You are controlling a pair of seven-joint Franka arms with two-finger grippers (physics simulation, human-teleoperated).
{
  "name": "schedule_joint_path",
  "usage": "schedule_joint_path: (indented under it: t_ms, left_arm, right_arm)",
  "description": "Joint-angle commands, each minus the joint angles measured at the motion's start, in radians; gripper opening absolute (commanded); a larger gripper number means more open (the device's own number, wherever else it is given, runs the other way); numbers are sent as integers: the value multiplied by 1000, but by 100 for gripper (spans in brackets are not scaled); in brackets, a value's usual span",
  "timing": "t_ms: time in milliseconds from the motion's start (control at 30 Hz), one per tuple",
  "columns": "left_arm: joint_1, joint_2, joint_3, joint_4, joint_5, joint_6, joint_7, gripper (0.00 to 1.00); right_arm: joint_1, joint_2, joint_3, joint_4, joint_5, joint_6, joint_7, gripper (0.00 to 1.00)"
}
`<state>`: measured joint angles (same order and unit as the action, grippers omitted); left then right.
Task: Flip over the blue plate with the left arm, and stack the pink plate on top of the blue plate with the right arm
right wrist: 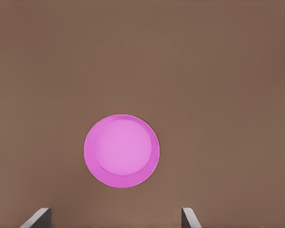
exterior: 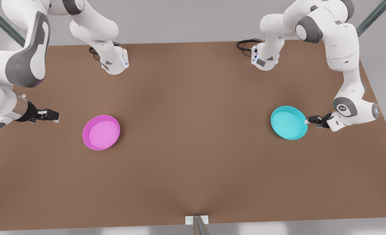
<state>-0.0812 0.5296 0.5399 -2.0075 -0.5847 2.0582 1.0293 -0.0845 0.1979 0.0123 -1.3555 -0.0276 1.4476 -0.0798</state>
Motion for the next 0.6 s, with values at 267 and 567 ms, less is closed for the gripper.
schedule_joint_path:
  t_ms: [267, 567]
  left_arm:
    - [-5, 58, -14, -2, -52, 8, 0, 92]
    - [-17, 61, -26, -2, -49, 5, 3, 42]
  right_arm:
    - [3, 1, 2, -1, 0, 0, -2, 100]
    - [2, 1, 2, -1, 2, 2, 0, 100]
